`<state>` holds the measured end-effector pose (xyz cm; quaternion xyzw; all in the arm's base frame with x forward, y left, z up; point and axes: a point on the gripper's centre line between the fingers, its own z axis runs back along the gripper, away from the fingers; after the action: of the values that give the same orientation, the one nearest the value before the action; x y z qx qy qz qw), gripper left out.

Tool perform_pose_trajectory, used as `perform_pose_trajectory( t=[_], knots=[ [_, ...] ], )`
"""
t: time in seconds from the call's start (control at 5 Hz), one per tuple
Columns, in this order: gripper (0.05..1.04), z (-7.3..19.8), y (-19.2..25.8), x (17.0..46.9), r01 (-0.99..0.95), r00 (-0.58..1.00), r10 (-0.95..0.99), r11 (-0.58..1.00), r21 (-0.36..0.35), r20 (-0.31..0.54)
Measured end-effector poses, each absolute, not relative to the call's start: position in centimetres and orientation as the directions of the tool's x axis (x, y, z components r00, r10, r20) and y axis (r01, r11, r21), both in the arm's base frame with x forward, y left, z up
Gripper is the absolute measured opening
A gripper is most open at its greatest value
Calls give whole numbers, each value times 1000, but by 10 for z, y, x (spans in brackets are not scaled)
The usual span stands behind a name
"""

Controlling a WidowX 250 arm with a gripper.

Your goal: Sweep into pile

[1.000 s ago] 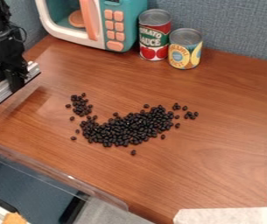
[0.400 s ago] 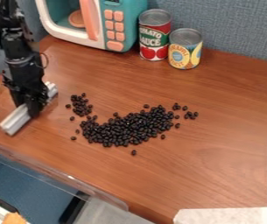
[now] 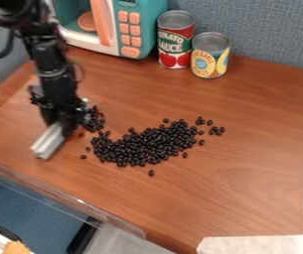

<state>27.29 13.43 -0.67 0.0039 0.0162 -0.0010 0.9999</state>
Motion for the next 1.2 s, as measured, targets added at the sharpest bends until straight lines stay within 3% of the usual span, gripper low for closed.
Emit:
perform_pose_trajectory(
  t=[0.6,1.2],
  knots=[
    [381,-5,78,307,-78,996,77,997,-21,-48],
    [381,-1,50,313,-77,995,72,995,-65,-68]
  ],
)
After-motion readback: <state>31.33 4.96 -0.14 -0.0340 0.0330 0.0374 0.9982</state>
